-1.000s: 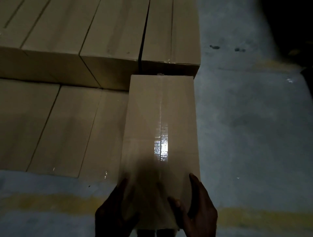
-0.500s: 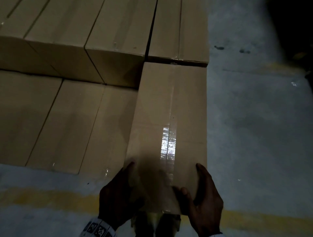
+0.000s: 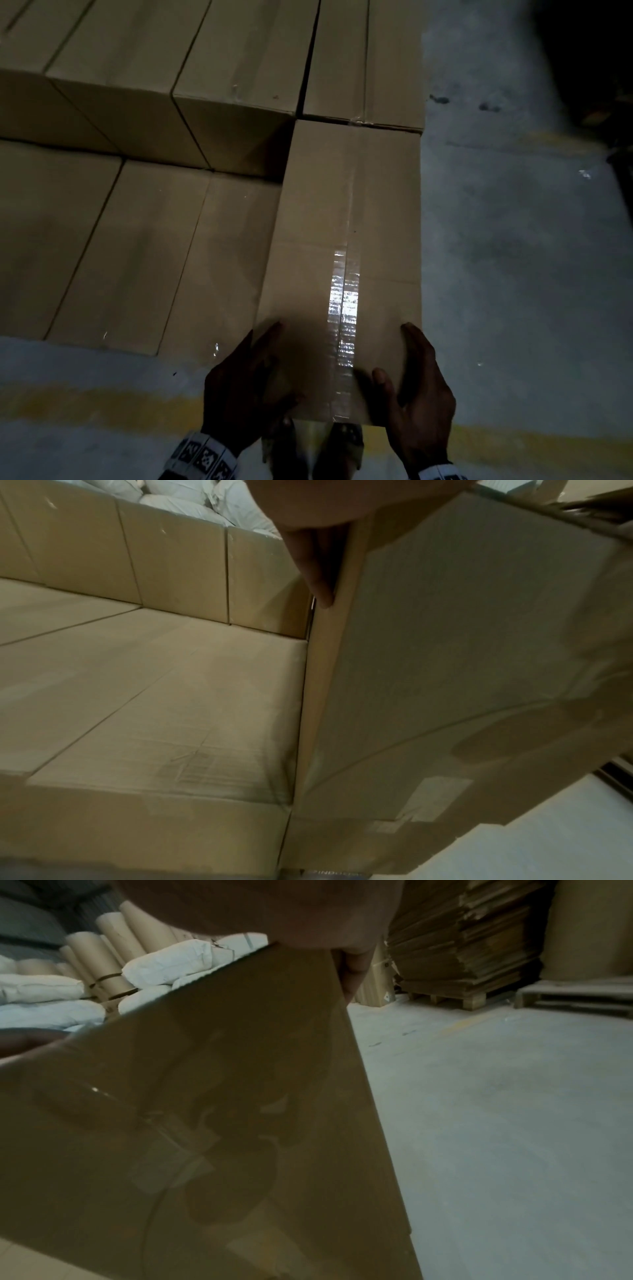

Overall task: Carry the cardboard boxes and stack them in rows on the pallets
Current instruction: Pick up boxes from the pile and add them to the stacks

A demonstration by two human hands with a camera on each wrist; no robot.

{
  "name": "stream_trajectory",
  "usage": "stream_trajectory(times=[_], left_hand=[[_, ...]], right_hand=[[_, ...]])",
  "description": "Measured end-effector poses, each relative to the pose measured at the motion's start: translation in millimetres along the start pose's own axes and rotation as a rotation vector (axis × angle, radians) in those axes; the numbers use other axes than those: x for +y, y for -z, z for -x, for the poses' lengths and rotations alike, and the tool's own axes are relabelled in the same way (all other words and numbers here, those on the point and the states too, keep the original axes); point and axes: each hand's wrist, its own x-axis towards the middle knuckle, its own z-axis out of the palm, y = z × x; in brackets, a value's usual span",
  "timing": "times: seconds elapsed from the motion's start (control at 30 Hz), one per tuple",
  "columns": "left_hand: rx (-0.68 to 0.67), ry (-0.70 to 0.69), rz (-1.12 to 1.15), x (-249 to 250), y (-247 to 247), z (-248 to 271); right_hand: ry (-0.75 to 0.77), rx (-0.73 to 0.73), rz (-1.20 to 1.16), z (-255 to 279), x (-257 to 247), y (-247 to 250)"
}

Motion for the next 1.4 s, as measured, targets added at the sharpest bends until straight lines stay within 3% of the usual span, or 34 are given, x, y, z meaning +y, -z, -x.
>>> stream_trajectory(times=[0.13,0.63,1.4], left_hand=[[-0.056,0.002,-0.035,-5.6,-0.3,-1.8],[-0.017,-0.016,-0.001,-3.2,-5.1,-11.8],[0.137,-0.035,0.027,12.2,-17.3,-9.4]], right_hand=[[-0.014,0.01,-0.013,0.6,-3.4,-1.5],[0.013,0.022,0.023,-8.1,6.3,-4.4],[0.016,-0.007,-0.004,-9.2,15.4,8.6]])
